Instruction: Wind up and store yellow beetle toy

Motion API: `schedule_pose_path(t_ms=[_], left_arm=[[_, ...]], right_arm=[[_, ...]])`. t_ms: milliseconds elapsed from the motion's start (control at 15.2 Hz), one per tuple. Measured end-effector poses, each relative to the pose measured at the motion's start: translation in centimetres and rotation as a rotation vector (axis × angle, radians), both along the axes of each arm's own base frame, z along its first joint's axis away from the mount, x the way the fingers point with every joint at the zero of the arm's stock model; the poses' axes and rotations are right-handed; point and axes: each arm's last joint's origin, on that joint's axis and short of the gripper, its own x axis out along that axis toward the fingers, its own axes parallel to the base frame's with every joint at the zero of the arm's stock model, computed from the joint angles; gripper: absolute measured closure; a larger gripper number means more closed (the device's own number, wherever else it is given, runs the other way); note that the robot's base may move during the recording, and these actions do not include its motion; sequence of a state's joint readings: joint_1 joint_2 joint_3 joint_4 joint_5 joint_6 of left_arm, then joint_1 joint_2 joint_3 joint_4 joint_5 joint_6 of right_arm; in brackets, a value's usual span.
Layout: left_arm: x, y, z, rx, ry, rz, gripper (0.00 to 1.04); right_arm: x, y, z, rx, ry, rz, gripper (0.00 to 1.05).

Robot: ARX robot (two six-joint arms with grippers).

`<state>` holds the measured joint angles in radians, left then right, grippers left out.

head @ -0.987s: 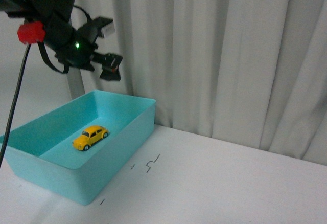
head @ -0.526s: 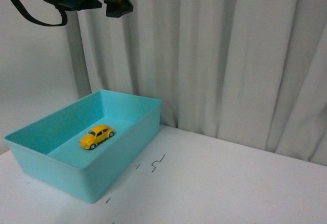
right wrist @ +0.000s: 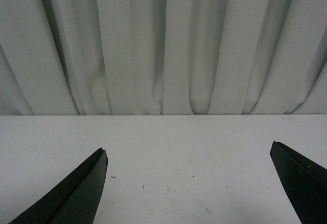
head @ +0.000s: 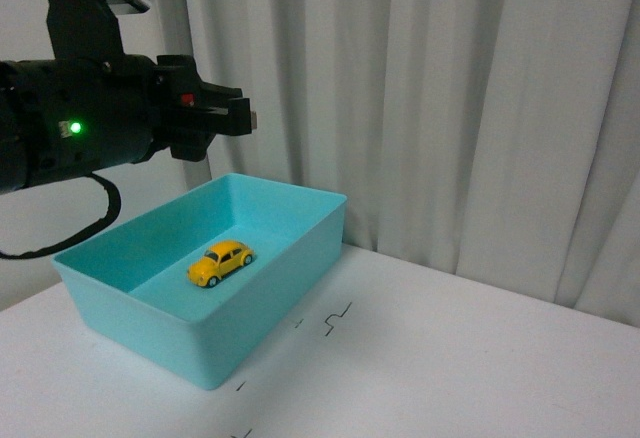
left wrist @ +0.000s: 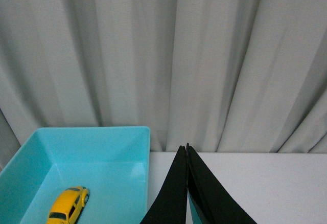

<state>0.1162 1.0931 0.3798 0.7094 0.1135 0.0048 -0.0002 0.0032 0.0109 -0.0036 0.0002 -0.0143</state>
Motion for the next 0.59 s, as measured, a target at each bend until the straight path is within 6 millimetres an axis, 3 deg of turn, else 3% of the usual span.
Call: schedule_pose_path(t_ms=[263,461,592], left_arm=[[-3.3,-1.1,-2.4,-0.002,0.011,-0.004,1.03],[-5.1,-2.4,-3.2,-0.001,-0.004,-0.022,1.03],[-6.1,-2.2,-3.9,-0.001,0.008,0.0,1.03]], right_arm=[[0.0,0.0,0.0,0.0,0.0,0.002,0.07],[0.0,0.0,0.0,0.0,0.0,0.0,0.07],[0.0,0.0,0.0,0.0,0.0,0.0,0.07]])
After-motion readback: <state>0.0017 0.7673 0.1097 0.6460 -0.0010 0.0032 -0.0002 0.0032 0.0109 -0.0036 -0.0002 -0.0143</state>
